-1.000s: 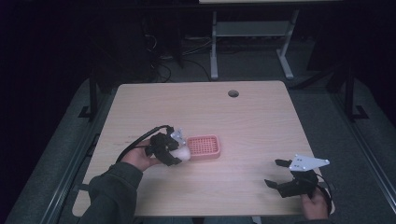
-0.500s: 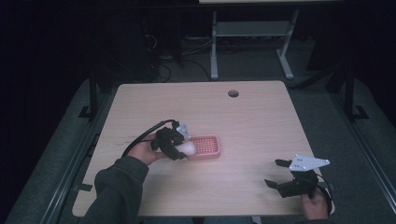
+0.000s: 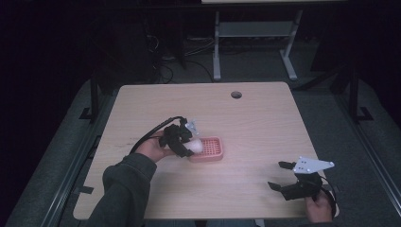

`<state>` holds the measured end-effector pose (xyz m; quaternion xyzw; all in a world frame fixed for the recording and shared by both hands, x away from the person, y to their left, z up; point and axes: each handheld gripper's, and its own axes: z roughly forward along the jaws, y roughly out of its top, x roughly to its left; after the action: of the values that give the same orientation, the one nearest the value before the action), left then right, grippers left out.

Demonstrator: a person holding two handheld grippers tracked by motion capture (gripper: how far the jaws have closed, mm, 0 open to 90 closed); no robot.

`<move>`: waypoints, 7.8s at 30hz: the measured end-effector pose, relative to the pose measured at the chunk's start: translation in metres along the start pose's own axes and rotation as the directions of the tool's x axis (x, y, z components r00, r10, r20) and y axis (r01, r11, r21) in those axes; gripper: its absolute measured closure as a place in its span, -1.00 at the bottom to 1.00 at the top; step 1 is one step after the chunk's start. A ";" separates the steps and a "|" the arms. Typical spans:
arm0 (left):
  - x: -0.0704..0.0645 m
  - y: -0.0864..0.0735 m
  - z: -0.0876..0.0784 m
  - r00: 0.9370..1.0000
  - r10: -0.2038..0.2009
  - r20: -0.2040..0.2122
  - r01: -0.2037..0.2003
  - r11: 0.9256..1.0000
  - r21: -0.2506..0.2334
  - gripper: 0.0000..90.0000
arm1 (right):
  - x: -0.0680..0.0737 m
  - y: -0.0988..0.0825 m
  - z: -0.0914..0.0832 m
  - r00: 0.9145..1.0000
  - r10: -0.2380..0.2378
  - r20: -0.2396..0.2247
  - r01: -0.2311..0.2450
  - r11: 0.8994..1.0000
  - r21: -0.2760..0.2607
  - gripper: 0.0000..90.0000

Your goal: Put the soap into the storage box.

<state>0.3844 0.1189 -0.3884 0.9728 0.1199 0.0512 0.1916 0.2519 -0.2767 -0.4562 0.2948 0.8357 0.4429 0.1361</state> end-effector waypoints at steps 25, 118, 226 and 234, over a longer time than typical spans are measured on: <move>0.010 0.035 0.021 1.000 0.013 0.012 -0.013 1.000 0.009 0.11 | -0.001 0.000 -0.002 1.000 0.005 -0.003 -0.005 1.000 -0.014 -0.69; 0.011 0.042 0.036 1.000 0.001 0.001 -0.001 0.999 0.044 -0.20 | -0.001 -0.001 -0.003 1.000 0.017 -0.002 -0.017 1.000 -0.024 -0.69; -0.035 -0.081 -0.010 0.993 -0.106 -0.060 0.102 0.993 -0.066 -0.30 | -0.002 -0.002 0.004 0.999 0.023 0.025 -0.024 0.999 0.041 -0.69; -0.039 -0.089 -0.010 0.992 -0.111 -0.064 0.106 0.992 -0.070 -0.30 | -0.002 -0.002 0.005 0.999 0.022 0.024 -0.023 0.999 0.044 -0.69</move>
<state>0.3260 0.1928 -0.4152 0.9556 0.1774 0.0779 0.2222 0.2548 -0.2754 -0.4606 0.3124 0.8402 0.4223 0.1345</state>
